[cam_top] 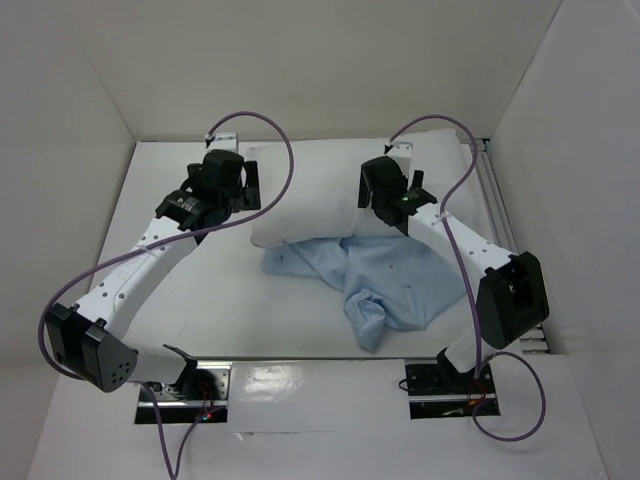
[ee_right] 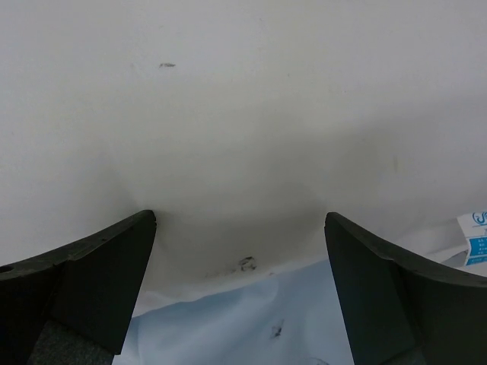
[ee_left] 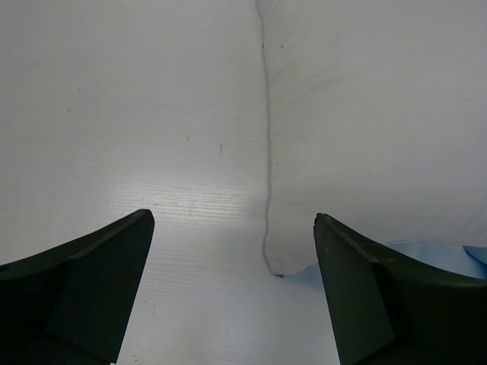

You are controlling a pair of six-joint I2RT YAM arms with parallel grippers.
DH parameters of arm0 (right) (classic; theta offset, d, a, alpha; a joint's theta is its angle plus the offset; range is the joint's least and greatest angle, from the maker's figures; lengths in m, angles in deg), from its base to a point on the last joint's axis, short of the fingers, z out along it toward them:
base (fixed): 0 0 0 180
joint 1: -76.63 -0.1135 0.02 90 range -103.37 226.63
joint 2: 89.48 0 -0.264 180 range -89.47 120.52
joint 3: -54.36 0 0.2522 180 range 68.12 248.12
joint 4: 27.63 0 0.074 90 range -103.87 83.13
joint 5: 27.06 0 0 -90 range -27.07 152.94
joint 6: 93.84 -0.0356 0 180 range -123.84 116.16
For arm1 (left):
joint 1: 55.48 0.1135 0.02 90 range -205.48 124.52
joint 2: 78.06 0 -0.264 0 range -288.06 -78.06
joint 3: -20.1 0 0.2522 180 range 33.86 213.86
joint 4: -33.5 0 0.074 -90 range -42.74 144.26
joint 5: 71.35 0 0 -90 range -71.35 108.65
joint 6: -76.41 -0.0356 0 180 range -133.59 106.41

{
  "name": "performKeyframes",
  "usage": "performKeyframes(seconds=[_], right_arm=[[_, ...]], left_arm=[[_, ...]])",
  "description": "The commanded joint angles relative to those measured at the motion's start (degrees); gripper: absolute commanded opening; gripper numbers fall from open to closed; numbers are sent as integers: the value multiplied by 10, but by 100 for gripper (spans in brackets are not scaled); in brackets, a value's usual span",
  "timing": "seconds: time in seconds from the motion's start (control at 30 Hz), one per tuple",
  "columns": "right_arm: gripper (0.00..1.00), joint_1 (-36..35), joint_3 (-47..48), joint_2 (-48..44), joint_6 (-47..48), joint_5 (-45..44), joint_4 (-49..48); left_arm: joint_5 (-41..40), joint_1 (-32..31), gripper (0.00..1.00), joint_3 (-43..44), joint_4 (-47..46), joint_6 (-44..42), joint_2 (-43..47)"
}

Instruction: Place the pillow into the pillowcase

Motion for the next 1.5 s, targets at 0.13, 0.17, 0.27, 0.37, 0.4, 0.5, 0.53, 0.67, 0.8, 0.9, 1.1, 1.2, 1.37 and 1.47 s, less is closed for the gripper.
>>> performKeyframes(seconds=[0.13,0.17,0.27,0.37,0.4,0.5,0.53,0.67,0.8,0.9,1.1,1.2,1.37,1.47], right_arm=[[100,-2,-11,-49,-24,6,53],[100,-2,-11,-65,-16,15,60],[100,-2,-39,-106,10,99,70],[100,-2,-62,-132,12,176,93],[100,-21,-69,-148,12,192,103],[100,-75,-107,-162,-15,226,111],[100,-91,-120,-162,-22,226,118],[100,-164,-134,-157,-74,215,179],[100,-214,-174,-193,-131,200,195],[100,-220,-193,-204,-167,200,202],[100,-239,-214,-216,-242,163,241],[100,-239,-239,-227,-262,158,242],[93,-244,-278,-232,-286,180,214],[88,-244,-290,-232,-299,180,198]], left_arm=[[0,-1,100,30,24,50,3],[-7,-1,100,30,24,50,3],[65,-1,100,30,53,55,8],[142,-10,100,19,83,50,8],[149,-15,100,-3,95,58,8],[175,-37,100,-71,88,104,30],[175,-43,100,-86,88,115,35],[181,-72,100,-150,83,159,69],[212,-142,94,-240,11,213,109],[226,-194,97,-260,-29,249,64],[134,-201,100,-199,-54,270,-57],[121,-176,100,-173,-70,259,-117],[91,-165,100,-127,-81,216,-207],[65,-159,100,-94,-75,216,-251]])
